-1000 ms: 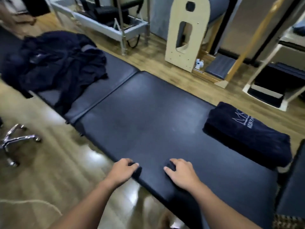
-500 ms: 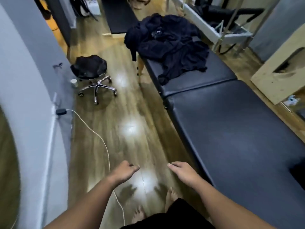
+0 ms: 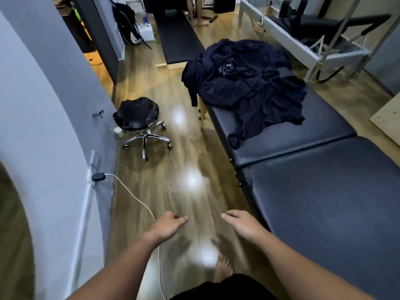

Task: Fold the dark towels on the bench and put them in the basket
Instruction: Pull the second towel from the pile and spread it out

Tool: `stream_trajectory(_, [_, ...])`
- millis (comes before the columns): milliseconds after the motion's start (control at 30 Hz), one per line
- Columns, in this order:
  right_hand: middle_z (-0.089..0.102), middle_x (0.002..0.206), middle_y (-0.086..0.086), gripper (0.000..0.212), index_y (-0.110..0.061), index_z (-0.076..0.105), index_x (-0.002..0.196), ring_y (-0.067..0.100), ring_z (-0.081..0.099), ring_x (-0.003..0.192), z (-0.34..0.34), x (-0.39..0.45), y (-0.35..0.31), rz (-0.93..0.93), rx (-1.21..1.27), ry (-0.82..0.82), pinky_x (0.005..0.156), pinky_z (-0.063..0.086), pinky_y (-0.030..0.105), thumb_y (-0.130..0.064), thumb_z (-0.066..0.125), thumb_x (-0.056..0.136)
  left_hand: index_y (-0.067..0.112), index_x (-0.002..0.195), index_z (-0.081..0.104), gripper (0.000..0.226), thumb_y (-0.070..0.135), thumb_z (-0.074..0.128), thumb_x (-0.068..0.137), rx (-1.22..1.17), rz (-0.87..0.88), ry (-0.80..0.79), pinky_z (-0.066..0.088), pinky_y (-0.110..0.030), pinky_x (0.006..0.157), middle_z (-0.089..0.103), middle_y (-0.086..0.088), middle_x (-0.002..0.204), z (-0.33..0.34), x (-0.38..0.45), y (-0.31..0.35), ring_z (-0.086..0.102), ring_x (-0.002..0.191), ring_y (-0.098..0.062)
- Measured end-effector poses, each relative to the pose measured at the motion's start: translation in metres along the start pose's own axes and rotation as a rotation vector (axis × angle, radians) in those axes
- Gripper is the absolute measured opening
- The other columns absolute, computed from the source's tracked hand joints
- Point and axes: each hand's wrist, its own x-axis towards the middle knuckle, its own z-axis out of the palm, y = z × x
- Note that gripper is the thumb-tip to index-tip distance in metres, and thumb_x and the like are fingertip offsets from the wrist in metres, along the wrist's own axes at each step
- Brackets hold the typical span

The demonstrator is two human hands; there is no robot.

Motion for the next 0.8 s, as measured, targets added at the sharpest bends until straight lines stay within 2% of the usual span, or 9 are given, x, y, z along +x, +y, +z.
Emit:
stream_trajectory(67, [0.048,0.152,-0.001,0.068,-0.022,0.050,0.148,0.020,0.044,0.139,-0.013,0.020,-0.019,-0.018,-0.016,-0.023,0.110,0.035,0.032,-0.063,0.054,0.093,0.021,0.085,0.067,0.044,0.063,0.057,0.078,0.007,0.005,0.006,0.053,-0.037,0.085,0.065,0.002,0.081,-0.015,0.019,0.014,0.071,0.086,-0.019])
stream_trajectory(133, [0.049,0.151,-0.001,0.068,-0.022,0.051,0.147,0.020,0.046,0.138,-0.025,0.042,-0.038,-0.019,-0.015,-0.033,0.109,0.036,0.032,-0.063,0.054,0.093,0.009,0.091,0.072,0.047,0.055,0.060,0.087,0.011,-0.005,0.003,0.051,-0.036,0.093,0.074,-0.006,0.096,-0.031,0.039,0.029,0.070,0.099,-0.021])
stream_trajectory(233, [0.050,0.150,-0.001,0.066,-0.021,0.052,0.146,0.019,0.046,0.137,-0.040,0.071,-0.062,-0.031,-0.031,-0.045,0.107,0.037,0.029,-0.062,0.054,0.094,0.004,0.093,0.072,0.044,0.047,0.061,0.091,0.032,-0.010,-0.014,0.049,-0.032,0.081,0.073,-0.004,0.089,-0.050,0.073,0.042,0.068,0.084,-0.016])
stream_trajectory(333, [0.052,0.148,-0.003,0.064,-0.021,0.053,0.145,0.017,0.048,0.135,-0.057,0.103,-0.086,-0.017,-0.038,-0.016,0.105,0.038,0.027,-0.060,0.054,0.095,0.012,0.073,0.061,0.034,0.043,0.060,0.086,0.088,0.026,-0.067,0.032,-0.032,0.058,0.051,-0.001,0.066,-0.074,0.114,0.060,0.047,0.058,-0.015])
stream_trajectory(400, [0.053,0.147,-0.002,0.066,-0.020,0.052,0.146,0.016,0.050,0.133,-0.069,0.122,-0.100,0.010,-0.046,0.013,0.104,0.040,0.026,-0.061,0.054,0.094,0.020,0.070,0.060,0.027,0.043,0.057,0.083,0.140,0.073,-0.090,0.030,-0.032,0.057,0.048,-0.001,0.064,-0.091,0.145,0.078,0.045,0.057,-0.013])
stream_trajectory(500, [0.053,0.147,-0.004,0.071,-0.021,0.050,0.147,0.014,0.051,0.131,-0.091,0.147,-0.128,0.052,-0.005,0.091,0.102,0.040,0.026,-0.065,0.054,0.092,0.017,0.059,0.051,0.036,0.036,0.059,0.088,0.189,0.167,-0.161,0.031,-0.032,0.056,0.047,0.004,0.056,-0.120,0.200,0.114,0.045,0.052,-0.011])
stream_trajectory(567, [0.054,0.144,-0.005,0.067,-0.023,0.052,0.146,0.014,0.052,0.129,-0.107,0.156,-0.146,0.091,0.017,0.160,0.103,0.041,0.027,-0.065,0.053,0.093,0.013,0.063,0.058,0.034,0.035,0.061,0.089,0.245,0.213,-0.195,0.038,-0.032,0.059,0.056,0.003,0.060,-0.136,0.233,0.140,0.054,0.058,-0.011])
stream_trajectory(667, [0.061,0.133,-0.009,0.065,-0.029,0.058,0.139,0.013,0.058,0.120,-0.126,0.170,-0.165,0.159,0.081,0.295,0.101,0.048,0.032,-0.070,0.053,0.089,0.008,0.084,0.071,0.033,0.039,0.061,0.087,0.313,0.290,-0.235,0.050,-0.031,0.071,0.072,-0.005,0.082,-0.157,0.269,0.185,0.067,0.081,-0.019])
stream_trajectory(800, [0.070,0.095,-0.012,0.042,-0.032,0.068,0.113,0.011,0.065,0.094,-0.156,0.191,-0.184,0.223,0.098,0.493,0.082,0.055,0.032,-0.064,0.052,0.091,0.012,0.086,0.071,0.030,0.040,0.061,0.087,0.440,0.394,-0.263,0.051,-0.030,0.072,0.073,-0.002,0.085,-0.172,0.308,0.245,0.066,0.083,-0.016])
